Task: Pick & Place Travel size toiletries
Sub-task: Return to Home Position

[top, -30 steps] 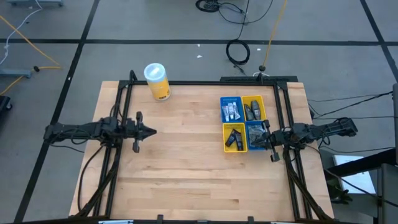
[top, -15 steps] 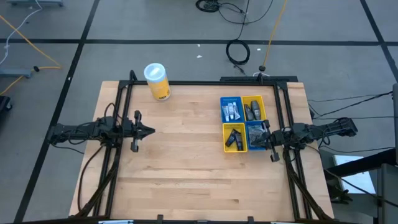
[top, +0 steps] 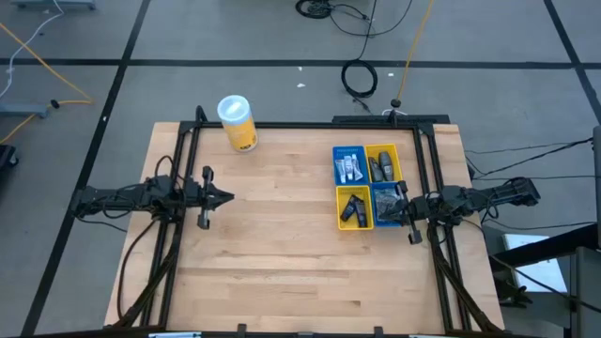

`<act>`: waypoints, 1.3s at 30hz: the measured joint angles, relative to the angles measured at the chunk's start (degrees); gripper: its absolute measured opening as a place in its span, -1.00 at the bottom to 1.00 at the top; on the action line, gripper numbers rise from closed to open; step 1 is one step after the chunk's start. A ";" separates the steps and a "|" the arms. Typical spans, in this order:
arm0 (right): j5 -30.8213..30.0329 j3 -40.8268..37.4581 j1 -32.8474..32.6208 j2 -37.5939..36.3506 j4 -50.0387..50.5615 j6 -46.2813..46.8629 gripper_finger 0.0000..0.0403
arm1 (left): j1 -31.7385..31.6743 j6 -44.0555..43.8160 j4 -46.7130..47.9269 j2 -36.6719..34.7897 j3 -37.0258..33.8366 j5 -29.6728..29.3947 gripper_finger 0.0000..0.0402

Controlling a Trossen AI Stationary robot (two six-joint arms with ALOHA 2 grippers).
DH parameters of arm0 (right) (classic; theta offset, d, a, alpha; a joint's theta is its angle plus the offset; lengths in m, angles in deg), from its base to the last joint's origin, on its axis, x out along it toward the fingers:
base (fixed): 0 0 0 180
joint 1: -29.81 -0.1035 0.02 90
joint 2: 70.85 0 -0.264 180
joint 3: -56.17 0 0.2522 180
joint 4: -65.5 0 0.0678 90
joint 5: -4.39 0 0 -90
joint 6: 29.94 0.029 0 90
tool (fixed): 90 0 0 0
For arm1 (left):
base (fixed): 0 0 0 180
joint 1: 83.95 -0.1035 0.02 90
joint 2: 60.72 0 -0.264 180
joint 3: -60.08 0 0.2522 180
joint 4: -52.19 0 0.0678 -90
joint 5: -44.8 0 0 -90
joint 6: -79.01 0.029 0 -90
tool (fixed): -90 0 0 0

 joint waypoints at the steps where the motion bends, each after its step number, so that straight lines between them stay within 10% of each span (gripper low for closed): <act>1: 0.00 0.00 0.01 -0.02 0.00 0.00 -1.00 | 0.00 -0.06 -0.01 0.00 0.00 0.00 -0.90; 39: 2.17 0.00 11.33 -1.57 1.51 1.75 -1.00 | 0.00 0.03 -0.31 0.02 0.14 0.20 -0.90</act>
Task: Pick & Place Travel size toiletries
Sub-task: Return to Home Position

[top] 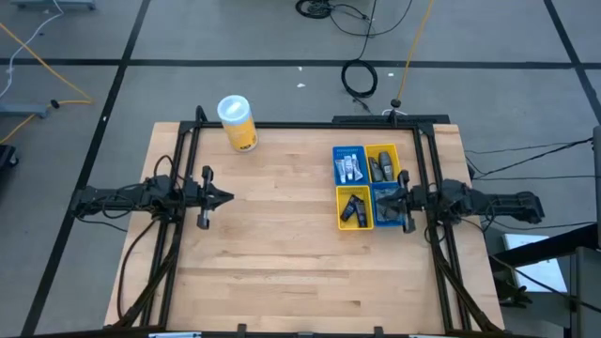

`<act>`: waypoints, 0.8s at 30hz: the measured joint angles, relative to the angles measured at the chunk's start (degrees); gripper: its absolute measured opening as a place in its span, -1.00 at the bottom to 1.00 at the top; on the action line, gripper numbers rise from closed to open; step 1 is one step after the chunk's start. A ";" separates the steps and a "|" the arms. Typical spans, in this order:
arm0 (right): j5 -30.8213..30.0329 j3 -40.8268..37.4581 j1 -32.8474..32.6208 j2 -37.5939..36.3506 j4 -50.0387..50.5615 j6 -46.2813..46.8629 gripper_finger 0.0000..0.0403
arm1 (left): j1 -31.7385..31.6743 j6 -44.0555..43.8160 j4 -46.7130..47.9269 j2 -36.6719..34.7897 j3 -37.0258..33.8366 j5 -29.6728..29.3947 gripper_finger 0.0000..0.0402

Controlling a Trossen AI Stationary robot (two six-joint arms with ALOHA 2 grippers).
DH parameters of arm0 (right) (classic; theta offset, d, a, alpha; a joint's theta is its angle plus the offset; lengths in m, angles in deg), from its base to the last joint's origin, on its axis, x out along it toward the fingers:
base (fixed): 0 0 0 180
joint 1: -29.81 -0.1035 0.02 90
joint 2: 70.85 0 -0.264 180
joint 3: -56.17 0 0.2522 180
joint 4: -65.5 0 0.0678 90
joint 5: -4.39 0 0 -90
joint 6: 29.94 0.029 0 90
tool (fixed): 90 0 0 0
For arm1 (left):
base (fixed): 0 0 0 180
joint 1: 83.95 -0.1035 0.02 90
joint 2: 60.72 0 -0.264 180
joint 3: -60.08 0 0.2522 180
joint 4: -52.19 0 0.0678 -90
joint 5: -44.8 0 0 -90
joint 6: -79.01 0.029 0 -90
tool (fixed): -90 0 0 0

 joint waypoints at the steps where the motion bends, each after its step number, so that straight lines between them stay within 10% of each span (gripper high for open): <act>1: 0.45 0.00 1.31 0.00 0.08 -0.45 -1.00 | 0.00 0.00 0.02 0.00 0.00 0.00 -0.90; 24: 0.93 0.00 4.82 1.05 -1.40 4.68 -1.00 | 0.01 0.00 0.04 0.00 0.00 -0.03 -0.90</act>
